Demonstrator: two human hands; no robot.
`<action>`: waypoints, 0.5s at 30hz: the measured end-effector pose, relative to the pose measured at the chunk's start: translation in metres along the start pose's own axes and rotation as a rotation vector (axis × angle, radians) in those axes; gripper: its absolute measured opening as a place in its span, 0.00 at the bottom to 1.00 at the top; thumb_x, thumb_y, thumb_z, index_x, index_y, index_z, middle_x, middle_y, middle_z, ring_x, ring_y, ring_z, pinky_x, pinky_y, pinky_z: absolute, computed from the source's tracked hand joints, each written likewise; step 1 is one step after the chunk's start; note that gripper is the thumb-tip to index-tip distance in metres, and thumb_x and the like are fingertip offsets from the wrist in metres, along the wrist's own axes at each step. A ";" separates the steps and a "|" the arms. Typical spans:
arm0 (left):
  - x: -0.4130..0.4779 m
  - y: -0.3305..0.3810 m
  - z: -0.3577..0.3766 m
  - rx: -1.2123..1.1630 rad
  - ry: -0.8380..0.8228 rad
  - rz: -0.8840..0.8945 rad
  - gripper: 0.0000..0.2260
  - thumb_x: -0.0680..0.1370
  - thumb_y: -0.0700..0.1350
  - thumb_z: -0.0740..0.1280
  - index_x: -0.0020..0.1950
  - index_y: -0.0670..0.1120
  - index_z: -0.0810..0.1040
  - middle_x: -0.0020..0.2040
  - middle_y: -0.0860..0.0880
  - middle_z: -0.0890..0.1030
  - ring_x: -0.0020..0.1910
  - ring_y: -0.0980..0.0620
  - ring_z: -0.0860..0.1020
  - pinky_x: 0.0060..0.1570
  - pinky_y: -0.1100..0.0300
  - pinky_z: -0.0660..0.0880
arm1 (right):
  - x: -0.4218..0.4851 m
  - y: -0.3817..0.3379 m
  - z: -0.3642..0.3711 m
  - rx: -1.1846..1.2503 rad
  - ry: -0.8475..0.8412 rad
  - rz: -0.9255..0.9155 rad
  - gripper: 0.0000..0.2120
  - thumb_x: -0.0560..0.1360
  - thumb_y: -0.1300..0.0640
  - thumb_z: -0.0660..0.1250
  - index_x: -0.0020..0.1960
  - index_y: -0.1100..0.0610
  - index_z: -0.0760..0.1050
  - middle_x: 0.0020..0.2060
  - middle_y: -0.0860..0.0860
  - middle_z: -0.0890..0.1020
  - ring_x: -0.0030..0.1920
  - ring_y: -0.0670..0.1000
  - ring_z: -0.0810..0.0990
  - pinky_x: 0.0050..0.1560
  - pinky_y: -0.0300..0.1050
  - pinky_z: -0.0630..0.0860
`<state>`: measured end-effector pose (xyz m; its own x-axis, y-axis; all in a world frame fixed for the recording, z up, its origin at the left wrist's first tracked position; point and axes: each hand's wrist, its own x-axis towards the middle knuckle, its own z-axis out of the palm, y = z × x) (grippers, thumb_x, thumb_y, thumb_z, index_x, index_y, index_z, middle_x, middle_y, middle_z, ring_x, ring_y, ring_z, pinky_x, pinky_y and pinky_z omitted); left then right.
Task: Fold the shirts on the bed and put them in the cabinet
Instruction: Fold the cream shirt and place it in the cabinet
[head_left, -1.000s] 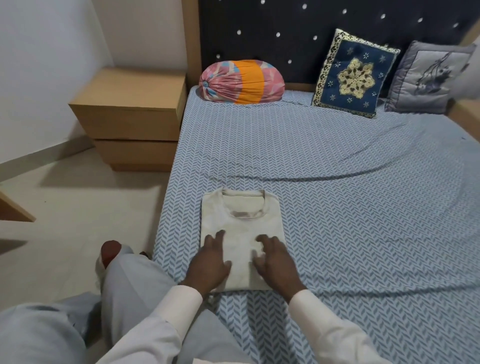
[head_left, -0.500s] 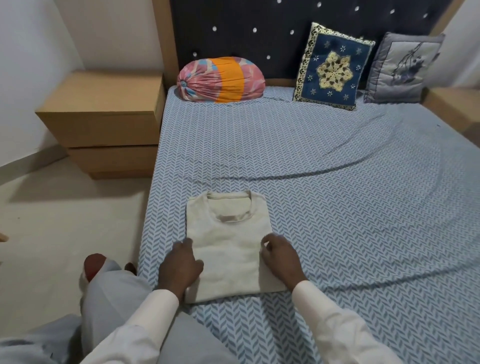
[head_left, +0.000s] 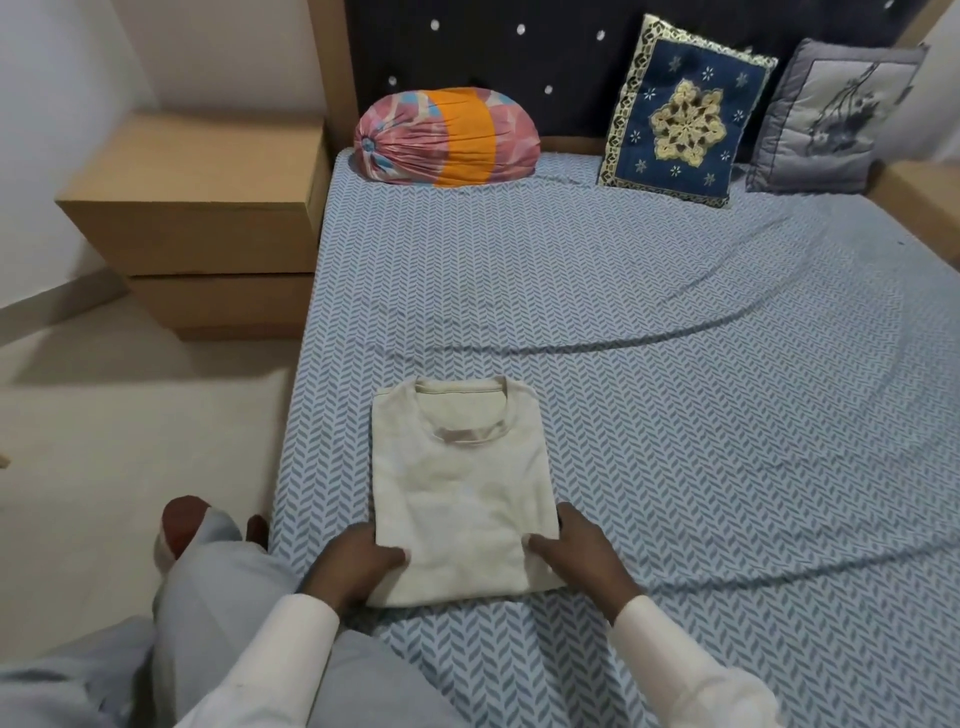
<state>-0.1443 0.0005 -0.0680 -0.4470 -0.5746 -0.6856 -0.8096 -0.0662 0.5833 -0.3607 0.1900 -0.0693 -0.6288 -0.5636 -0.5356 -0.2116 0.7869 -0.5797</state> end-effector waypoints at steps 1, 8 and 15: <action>0.003 0.001 0.000 -0.090 0.021 -0.003 0.22 0.67 0.52 0.73 0.58 0.44 0.80 0.52 0.47 0.83 0.49 0.48 0.80 0.49 0.53 0.79 | -0.002 0.000 -0.001 0.019 -0.003 -0.008 0.20 0.73 0.45 0.70 0.60 0.54 0.72 0.55 0.50 0.81 0.53 0.51 0.80 0.50 0.46 0.78; 0.044 0.033 -0.021 -0.494 0.173 0.077 0.30 0.63 0.45 0.78 0.62 0.41 0.73 0.59 0.42 0.80 0.51 0.44 0.81 0.52 0.46 0.79 | 0.045 -0.047 -0.021 0.083 0.062 -0.072 0.20 0.74 0.49 0.70 0.61 0.56 0.71 0.53 0.51 0.79 0.53 0.54 0.78 0.42 0.43 0.71; 0.042 0.066 -0.037 -0.116 0.136 0.303 0.41 0.74 0.39 0.70 0.80 0.52 0.50 0.77 0.46 0.61 0.73 0.45 0.64 0.68 0.58 0.62 | 0.073 -0.064 -0.040 0.172 -0.002 -0.209 0.39 0.72 0.53 0.72 0.77 0.49 0.56 0.71 0.47 0.69 0.69 0.52 0.70 0.65 0.47 0.70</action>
<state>-0.2023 -0.0580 -0.0416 -0.5989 -0.6854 -0.4143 -0.5961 0.0361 0.8021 -0.4228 0.1084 -0.0462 -0.5836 -0.7098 -0.3944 -0.2059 0.5992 -0.7736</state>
